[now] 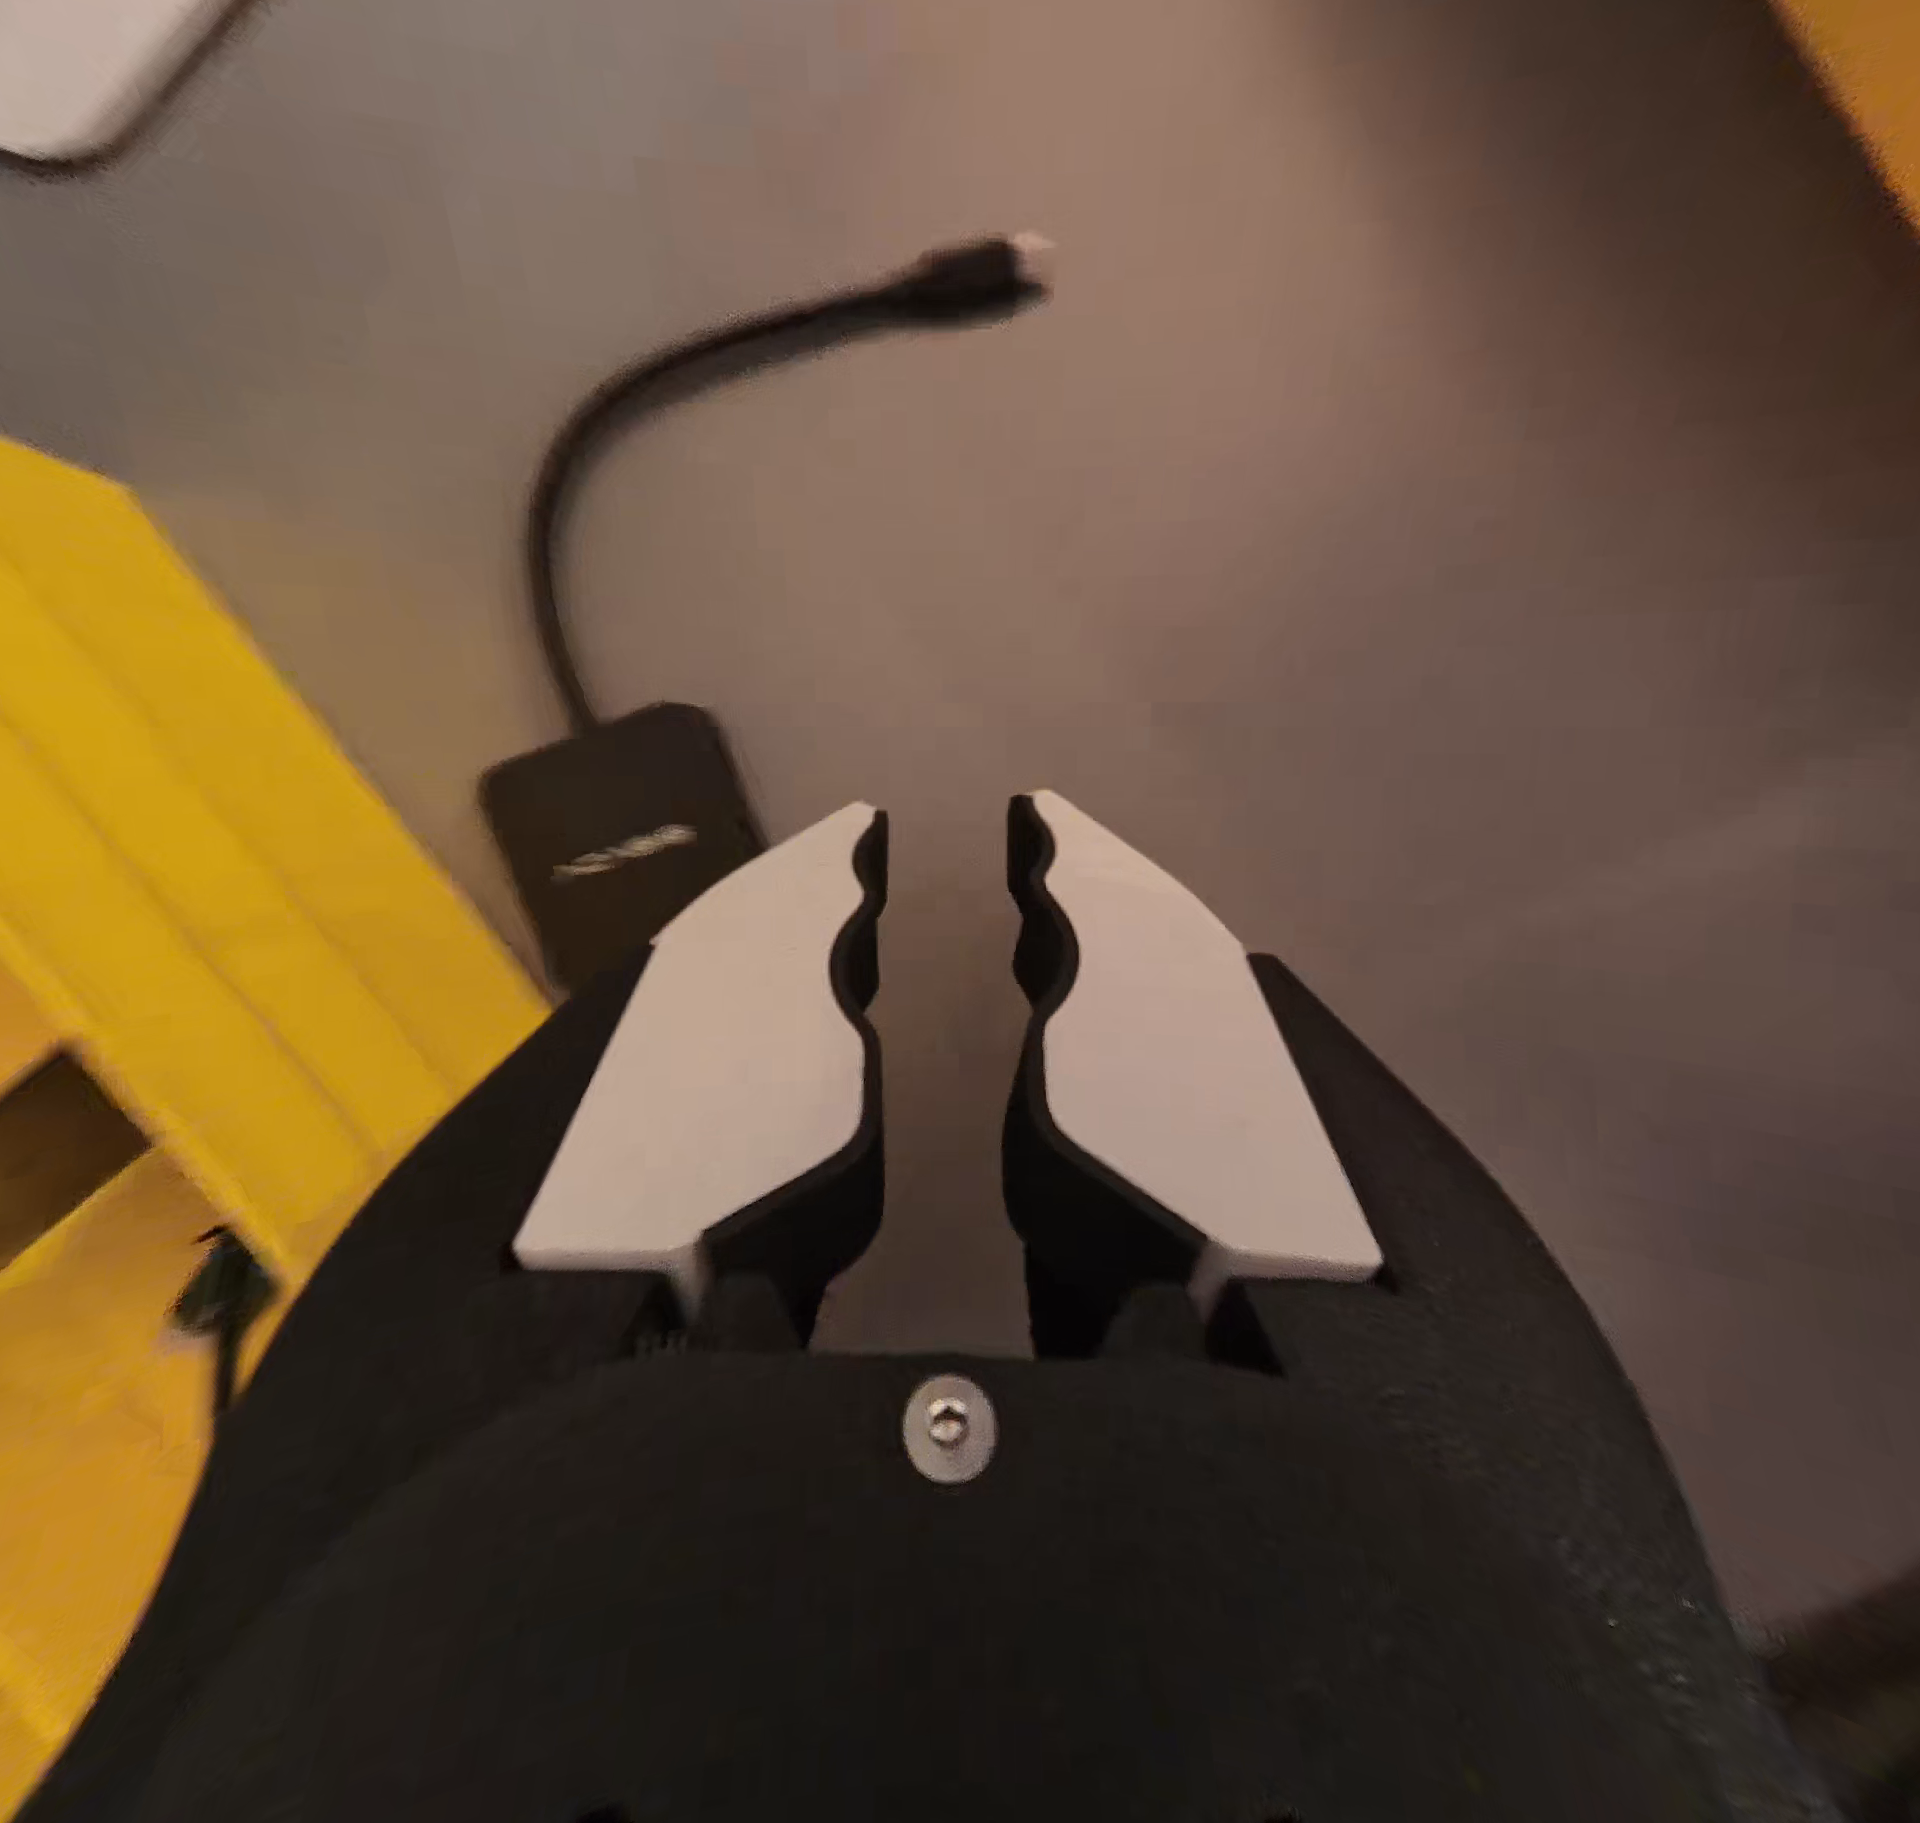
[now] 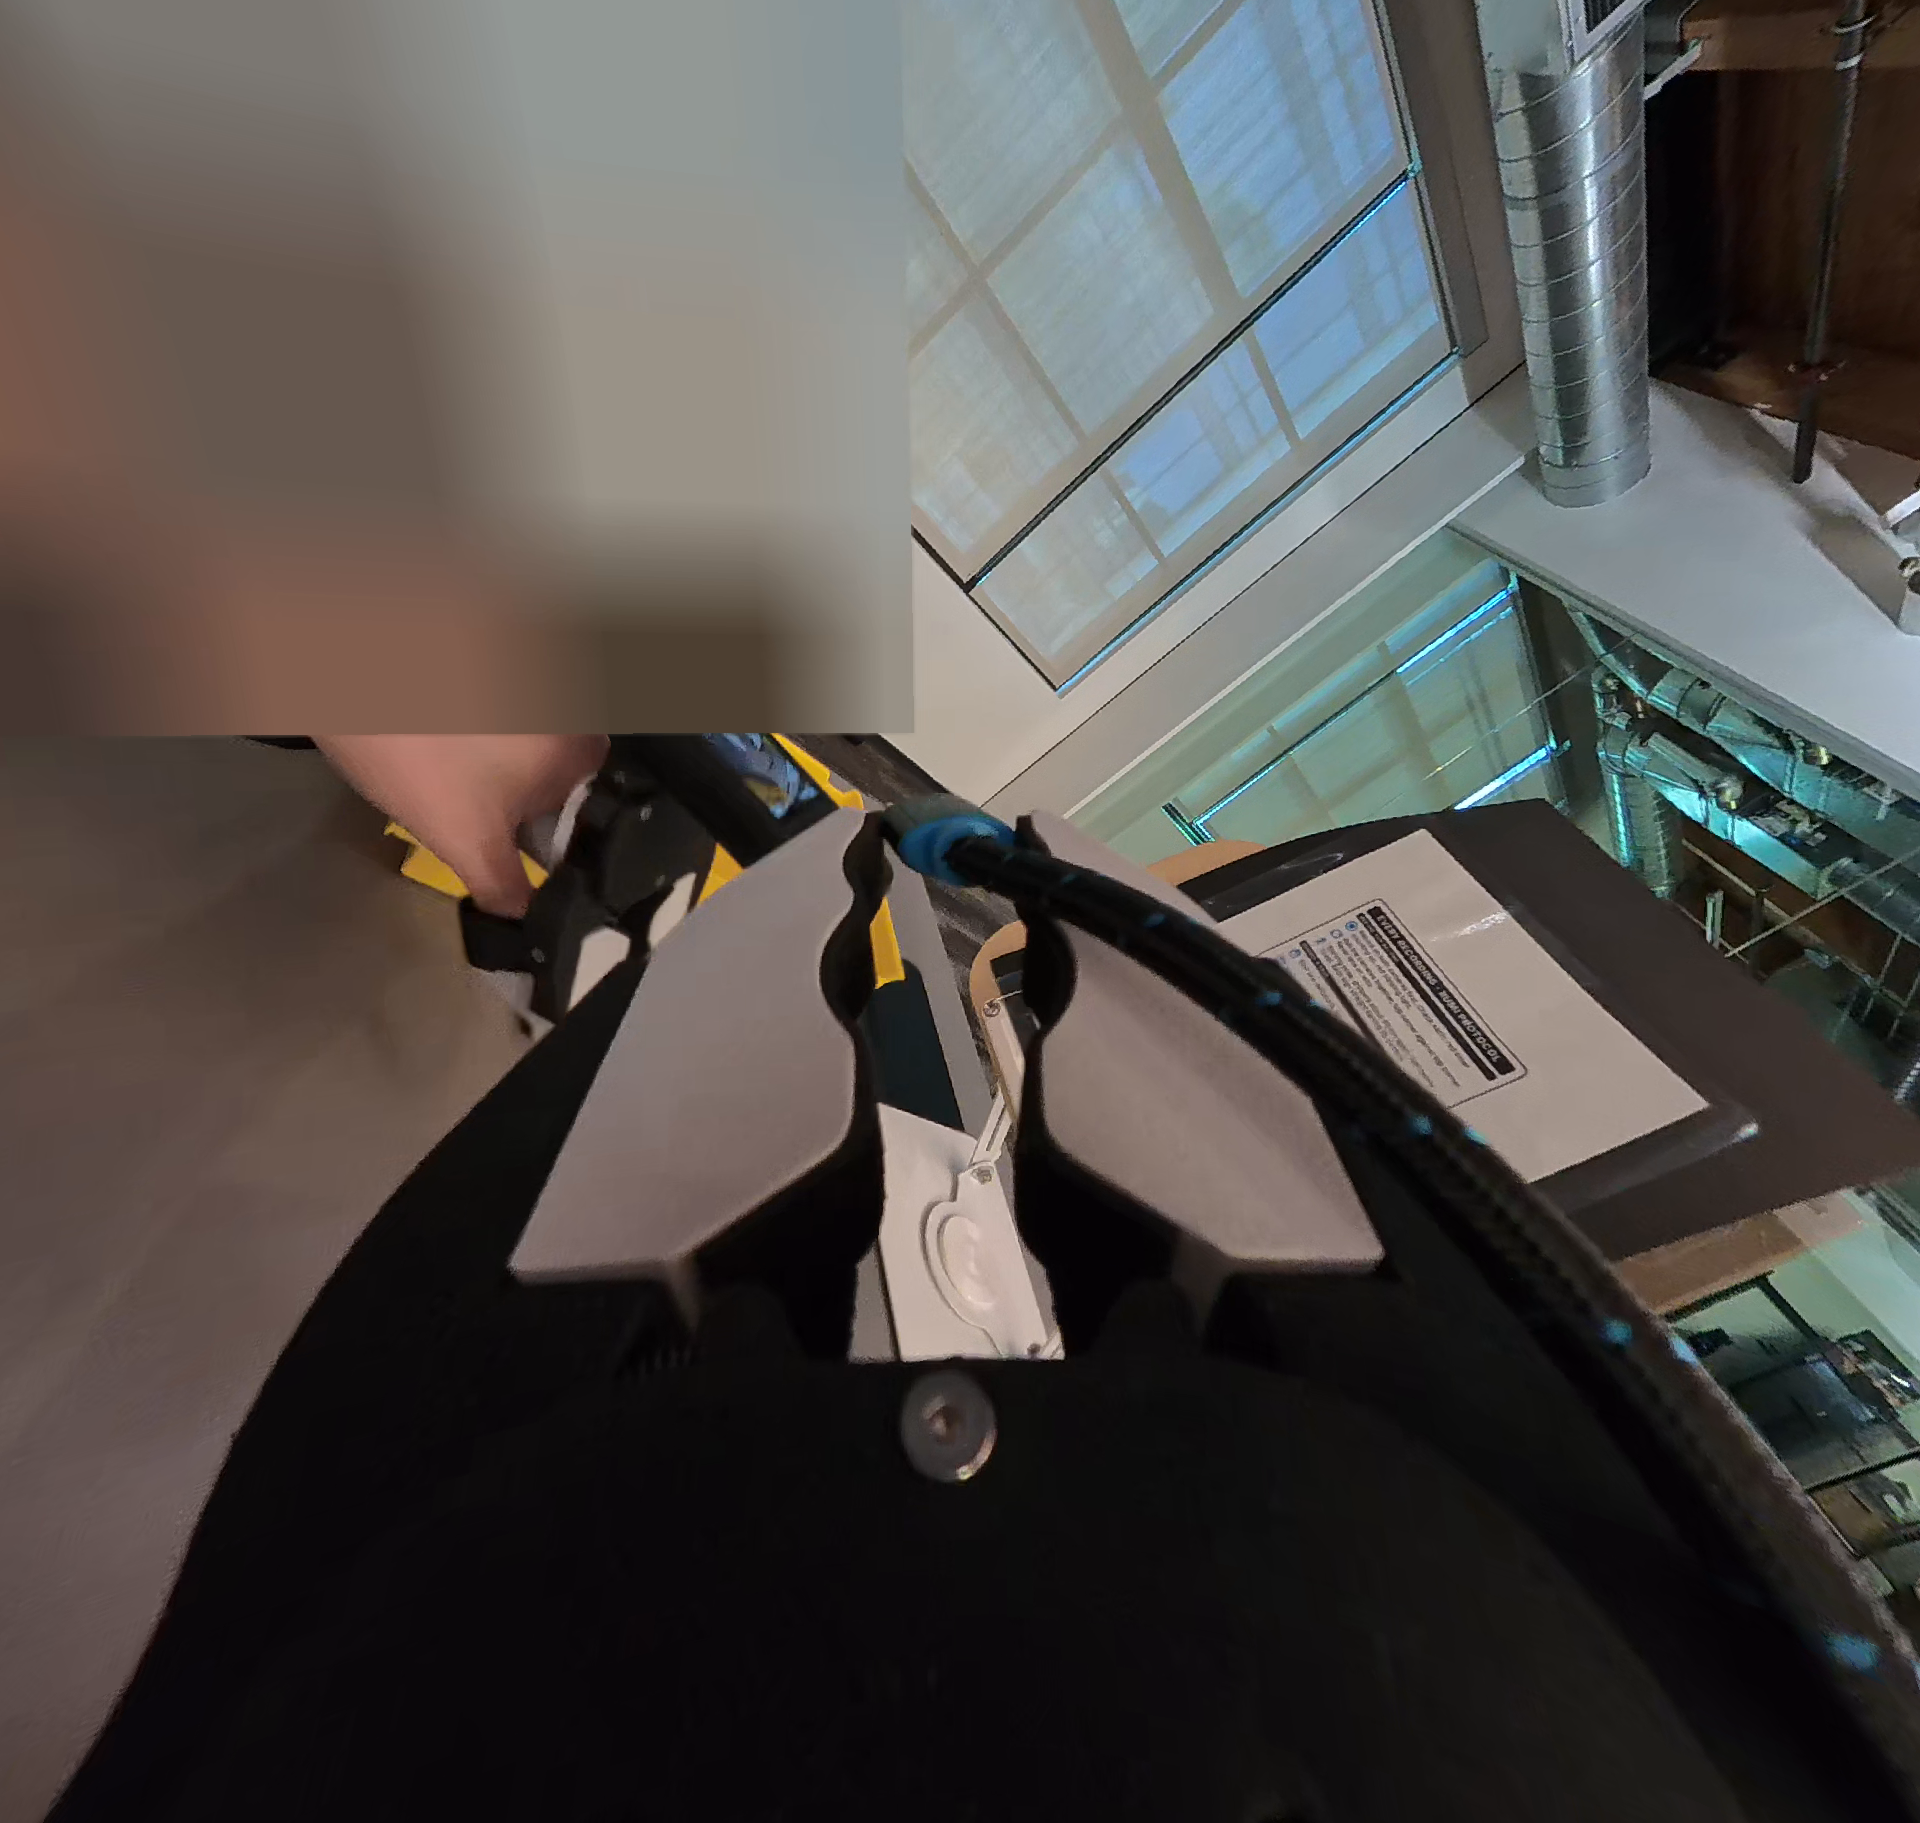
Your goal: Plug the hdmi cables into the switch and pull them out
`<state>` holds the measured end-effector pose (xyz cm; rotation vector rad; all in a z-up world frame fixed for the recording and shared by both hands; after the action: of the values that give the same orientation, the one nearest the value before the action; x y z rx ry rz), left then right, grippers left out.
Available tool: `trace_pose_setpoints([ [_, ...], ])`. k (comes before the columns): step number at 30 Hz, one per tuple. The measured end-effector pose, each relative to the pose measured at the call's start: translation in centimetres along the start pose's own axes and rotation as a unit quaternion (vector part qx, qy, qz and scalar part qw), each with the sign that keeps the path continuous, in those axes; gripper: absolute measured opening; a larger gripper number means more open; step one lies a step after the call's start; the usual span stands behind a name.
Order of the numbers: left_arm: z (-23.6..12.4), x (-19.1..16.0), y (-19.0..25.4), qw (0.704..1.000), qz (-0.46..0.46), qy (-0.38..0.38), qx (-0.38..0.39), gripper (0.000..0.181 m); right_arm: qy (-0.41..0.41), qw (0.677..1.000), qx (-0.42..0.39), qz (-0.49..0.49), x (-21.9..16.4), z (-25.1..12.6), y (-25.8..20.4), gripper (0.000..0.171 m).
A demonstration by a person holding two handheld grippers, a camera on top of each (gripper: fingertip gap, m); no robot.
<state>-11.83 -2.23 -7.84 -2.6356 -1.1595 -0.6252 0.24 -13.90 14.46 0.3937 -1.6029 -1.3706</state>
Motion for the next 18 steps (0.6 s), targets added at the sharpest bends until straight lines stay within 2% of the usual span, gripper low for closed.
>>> trace_pose_setpoints([
  [2,0.8,0.7,-2.3,0.995,-0.007,0.013,0.094,0.04,0.006,1.0,-0.006,0.001,0.3,-0.4,0.4,0.024],
  [3,1.5,0.5,-3.2,0.993,-0.013,-0.004,0.121,0.049,0.009,1.0,-0.011,0.001,0.4,-0.7,0.6,0.025],
  [4,2.3,0.2,-3.7,0.991,-0.022,-0.032,0.13,0.049,0.012,1.0,-0.015,0.0,0.7,-0.9,0.8,0.025],
  [7,4.7,-0.7,-4.4,0.985,-0.076,-0.097,0.12,0.049,0.021,0.999,-0.025,-0.004,1.3,-1.6,1.2,0.025],
  [12,5.4,-0.1,-5.5,0.98,-0.108,-0.097,0.133,0.039,0.028,0.999,-0.031,-0.013,2.2,-2.3,1.6,0.025],
  [15,5.5,-0.3,-4.8,0.981,-0.1,-0.105,0.128,0.051,0.028,0.999,-0.033,-0.017,2.3,-2.5,1.7,0.025],
  [18,5.1,-1.0,-2.9,0.984,-0.078,-0.115,0.111,0.054,0.033,0.999,-0.037,-0.016,2.5,-2.8,1.9,0.025],
])
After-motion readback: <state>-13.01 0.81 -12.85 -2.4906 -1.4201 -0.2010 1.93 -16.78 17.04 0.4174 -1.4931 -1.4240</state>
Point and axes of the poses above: each gripper's, where its closed fingertips meet, z out along the fingers, x out of its top, y = z × x across the jaws, the point moved 3 cm from there along -z, back along the fingers, and after that the axes turned 15 degrees about -z, right-handed, at the moved point
